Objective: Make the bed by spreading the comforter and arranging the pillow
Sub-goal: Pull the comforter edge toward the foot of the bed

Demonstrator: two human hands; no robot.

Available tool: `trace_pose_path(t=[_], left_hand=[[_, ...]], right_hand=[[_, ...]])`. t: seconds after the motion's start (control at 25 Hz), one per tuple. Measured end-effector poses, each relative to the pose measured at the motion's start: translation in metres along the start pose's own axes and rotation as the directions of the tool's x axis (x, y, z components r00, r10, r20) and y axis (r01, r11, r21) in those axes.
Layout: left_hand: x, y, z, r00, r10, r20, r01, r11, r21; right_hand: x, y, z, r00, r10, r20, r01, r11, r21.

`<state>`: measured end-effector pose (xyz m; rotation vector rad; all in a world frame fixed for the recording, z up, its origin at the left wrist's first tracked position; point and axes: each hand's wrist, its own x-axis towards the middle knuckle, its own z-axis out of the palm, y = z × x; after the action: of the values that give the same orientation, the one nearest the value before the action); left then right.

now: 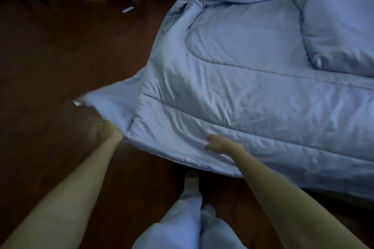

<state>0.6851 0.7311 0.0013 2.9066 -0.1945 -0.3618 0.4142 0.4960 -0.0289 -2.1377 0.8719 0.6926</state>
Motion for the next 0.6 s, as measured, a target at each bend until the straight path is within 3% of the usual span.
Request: trace_pose_path(t=[0.08,0.2,0.28,0.44,0.6], left_hand=[[0.001,0.006,-0.014,1.000,0.018,0.006,-0.018,1.000,-0.020],[-0.001,0.031,-0.048,0.991,0.047,0.127,-0.039,0.997,-0.062],[0.002,0.055,-0.070,0.977,0.179,0.113,-0.172,0.982,-0.076],[-0.014,0.115,-0.112,0.848,0.529,-0.035,-0.523,0.825,-0.214],[-0.031,0.155,-0.166,0.750,0.617,-0.239,-0.646,0.606,-0.463]], right_hand=[[-0.002,-0.005,-0.006,1.000,-0.008,-0.016,0.007,0.999,-0.035],[-0.010,-0.026,-0.019,0.994,-0.059,-0.095,0.053,0.997,-0.056],[-0.015,-0.045,-0.034,0.968,-0.101,-0.231,0.098,0.995,-0.021],[-0.034,-0.105,-0.082,0.824,-0.243,-0.512,0.355,0.925,0.133],[-0.060,-0.177,-0.136,0.646,-0.290,-0.706,0.587,0.780,0.217]])
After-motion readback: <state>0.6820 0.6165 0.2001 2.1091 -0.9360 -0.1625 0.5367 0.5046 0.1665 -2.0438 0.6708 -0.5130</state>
